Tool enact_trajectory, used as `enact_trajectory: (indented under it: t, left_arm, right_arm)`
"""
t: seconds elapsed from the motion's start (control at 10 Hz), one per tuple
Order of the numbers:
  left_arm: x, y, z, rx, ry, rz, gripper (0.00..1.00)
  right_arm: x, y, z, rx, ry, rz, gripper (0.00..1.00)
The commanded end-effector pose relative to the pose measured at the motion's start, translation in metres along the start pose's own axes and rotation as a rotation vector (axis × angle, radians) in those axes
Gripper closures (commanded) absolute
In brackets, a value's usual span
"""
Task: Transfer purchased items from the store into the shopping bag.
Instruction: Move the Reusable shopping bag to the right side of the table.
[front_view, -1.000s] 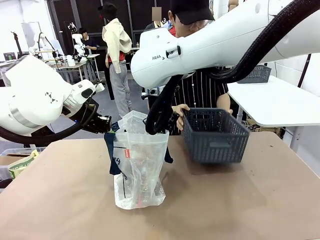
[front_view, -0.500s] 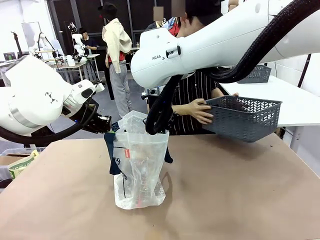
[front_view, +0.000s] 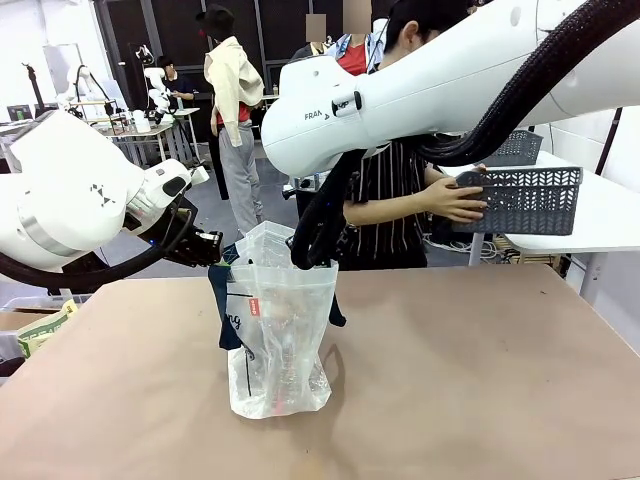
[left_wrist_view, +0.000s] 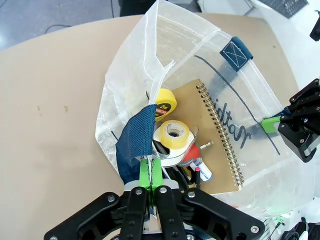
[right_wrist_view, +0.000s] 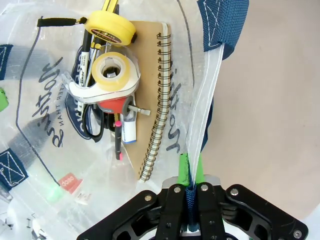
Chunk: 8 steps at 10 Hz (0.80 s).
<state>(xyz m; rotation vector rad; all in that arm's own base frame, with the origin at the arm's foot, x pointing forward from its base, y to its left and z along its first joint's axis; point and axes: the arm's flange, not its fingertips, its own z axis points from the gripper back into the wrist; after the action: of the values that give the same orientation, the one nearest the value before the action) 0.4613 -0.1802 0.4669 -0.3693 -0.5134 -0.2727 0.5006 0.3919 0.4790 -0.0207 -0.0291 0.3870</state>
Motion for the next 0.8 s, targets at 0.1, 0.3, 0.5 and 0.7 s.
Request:
enact_trajectory:
  t: [0.1,0.3,0.5,0.7]
  left_arm:
    - [0.0003,0.002,0.0002,-0.014,-0.006,0.013,1.0]
    - [0.0003,0.002,0.0002,-0.014,-0.006,0.013,1.0]
    - [0.0003,0.002,0.0002,-0.014,-0.006,0.013,1.0]
    - [0.0003,0.002,0.0002,-0.014,-0.006,0.013,1.0]
  right_arm:
    - [-0.0025,-0.0025,0.0007,-0.001,0.0,0.002,1.0]
    - [-0.0025,-0.0025,0.0007,-0.001,0.0,0.002,1.0]
    - [-0.0025,-0.0025,0.0007,-0.001,0.0,0.002,1.0]
    - [-0.0025,-0.0025,0.0007,-0.001,0.0,0.002,1.0]
